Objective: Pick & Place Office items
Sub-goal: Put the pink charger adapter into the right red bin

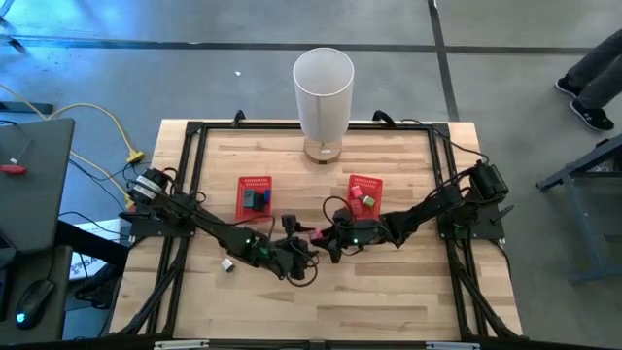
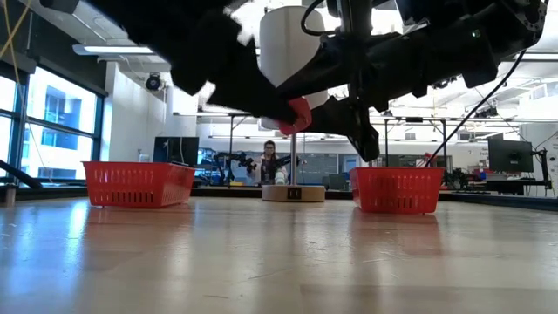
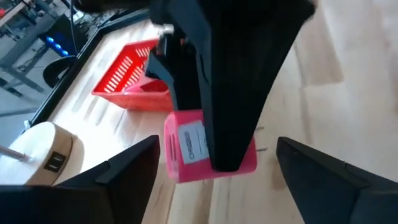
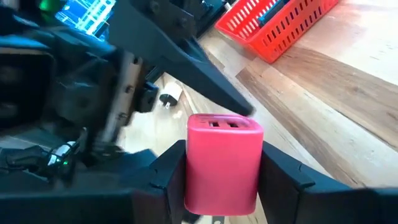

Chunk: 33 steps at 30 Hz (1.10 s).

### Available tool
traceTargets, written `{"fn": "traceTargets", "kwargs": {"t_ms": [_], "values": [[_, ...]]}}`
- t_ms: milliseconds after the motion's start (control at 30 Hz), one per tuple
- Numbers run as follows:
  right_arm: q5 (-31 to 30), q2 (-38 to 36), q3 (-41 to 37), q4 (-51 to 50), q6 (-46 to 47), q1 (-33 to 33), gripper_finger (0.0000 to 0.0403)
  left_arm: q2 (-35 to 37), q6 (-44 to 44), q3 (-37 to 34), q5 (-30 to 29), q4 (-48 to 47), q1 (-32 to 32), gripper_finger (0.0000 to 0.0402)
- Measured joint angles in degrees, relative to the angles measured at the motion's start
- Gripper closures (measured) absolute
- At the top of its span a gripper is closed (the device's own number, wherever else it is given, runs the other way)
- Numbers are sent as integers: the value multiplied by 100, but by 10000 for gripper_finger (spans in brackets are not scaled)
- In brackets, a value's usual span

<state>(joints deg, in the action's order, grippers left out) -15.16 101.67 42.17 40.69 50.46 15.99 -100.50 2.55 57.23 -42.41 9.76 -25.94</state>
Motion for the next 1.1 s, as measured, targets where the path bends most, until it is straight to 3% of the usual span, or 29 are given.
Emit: {"fn": "traceTargets", "kwargs": {"t_ms": [233,400,633,800,967,1100], "values": [[188,-318,0,-83,-469,41,260,194,-638,7,-128,628,-400,84],[-512,-1013,-2,-665,-1353,389,260,357,-631,22,-105,730,-612,84],[-1902,-2295,10,-2711,-1635,752,260,349,-402,-2,517,676,-857,84],[-2008,-2895,263,-4584,-1308,577,260,355,-121,2,728,661,-862,84],[-1844,-2827,1047,-6807,-1022,147,260,355,190,2,740,634,-815,84],[-1498,-2586,1595,-7806,-1014,-327,260,355,416,2,739,571,-763,84]]}}
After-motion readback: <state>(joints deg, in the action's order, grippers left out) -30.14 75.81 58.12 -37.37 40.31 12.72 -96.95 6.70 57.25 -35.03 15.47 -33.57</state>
